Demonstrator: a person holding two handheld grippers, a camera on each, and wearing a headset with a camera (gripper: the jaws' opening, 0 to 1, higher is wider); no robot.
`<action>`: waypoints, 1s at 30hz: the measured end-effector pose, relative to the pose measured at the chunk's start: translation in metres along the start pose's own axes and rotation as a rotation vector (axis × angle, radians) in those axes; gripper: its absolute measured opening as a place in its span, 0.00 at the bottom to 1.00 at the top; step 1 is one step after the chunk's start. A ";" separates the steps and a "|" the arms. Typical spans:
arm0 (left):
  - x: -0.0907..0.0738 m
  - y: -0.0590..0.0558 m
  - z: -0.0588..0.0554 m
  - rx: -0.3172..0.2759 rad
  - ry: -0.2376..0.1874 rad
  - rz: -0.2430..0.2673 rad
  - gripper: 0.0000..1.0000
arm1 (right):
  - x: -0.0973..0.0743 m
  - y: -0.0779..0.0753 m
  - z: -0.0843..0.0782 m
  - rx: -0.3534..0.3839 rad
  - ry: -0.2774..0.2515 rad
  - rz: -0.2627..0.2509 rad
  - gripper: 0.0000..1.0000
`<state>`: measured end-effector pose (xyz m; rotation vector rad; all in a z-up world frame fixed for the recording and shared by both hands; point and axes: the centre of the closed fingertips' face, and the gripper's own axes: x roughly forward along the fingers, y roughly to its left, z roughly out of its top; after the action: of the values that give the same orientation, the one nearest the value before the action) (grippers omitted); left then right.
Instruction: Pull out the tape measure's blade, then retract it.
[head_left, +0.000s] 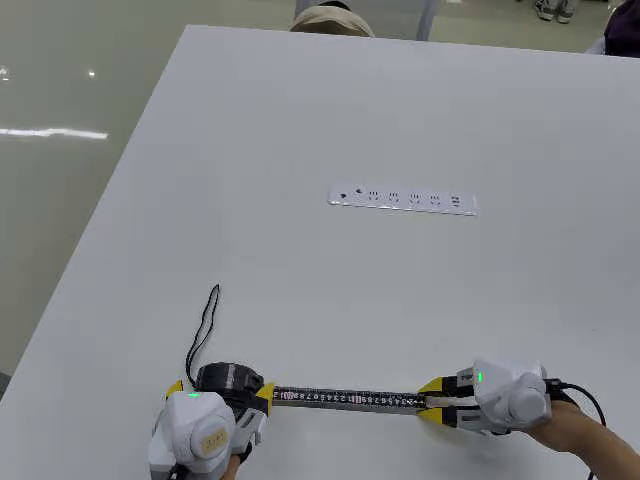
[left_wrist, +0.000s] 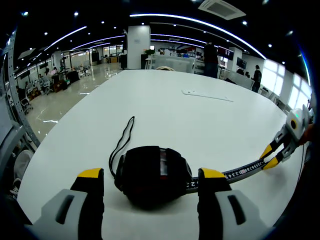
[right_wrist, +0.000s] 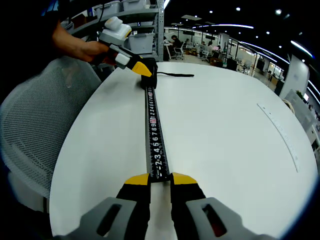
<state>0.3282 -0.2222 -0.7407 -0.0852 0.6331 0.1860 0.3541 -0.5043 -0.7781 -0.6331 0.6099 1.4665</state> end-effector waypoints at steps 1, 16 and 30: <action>0.000 0.000 0.000 0.002 0.000 0.001 0.74 | 0.000 0.000 0.000 -0.002 0.001 0.000 0.13; 0.010 -0.001 -0.001 -0.028 0.005 0.037 0.66 | 0.000 -0.004 0.000 -0.012 0.011 -0.022 0.13; 0.014 0.000 -0.002 -0.119 0.008 0.051 0.67 | 0.000 -0.003 -0.001 -0.016 0.012 -0.025 0.13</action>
<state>0.3385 -0.2203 -0.7503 -0.1844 0.6321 0.2728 0.3576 -0.5049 -0.7783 -0.6602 0.5986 1.4459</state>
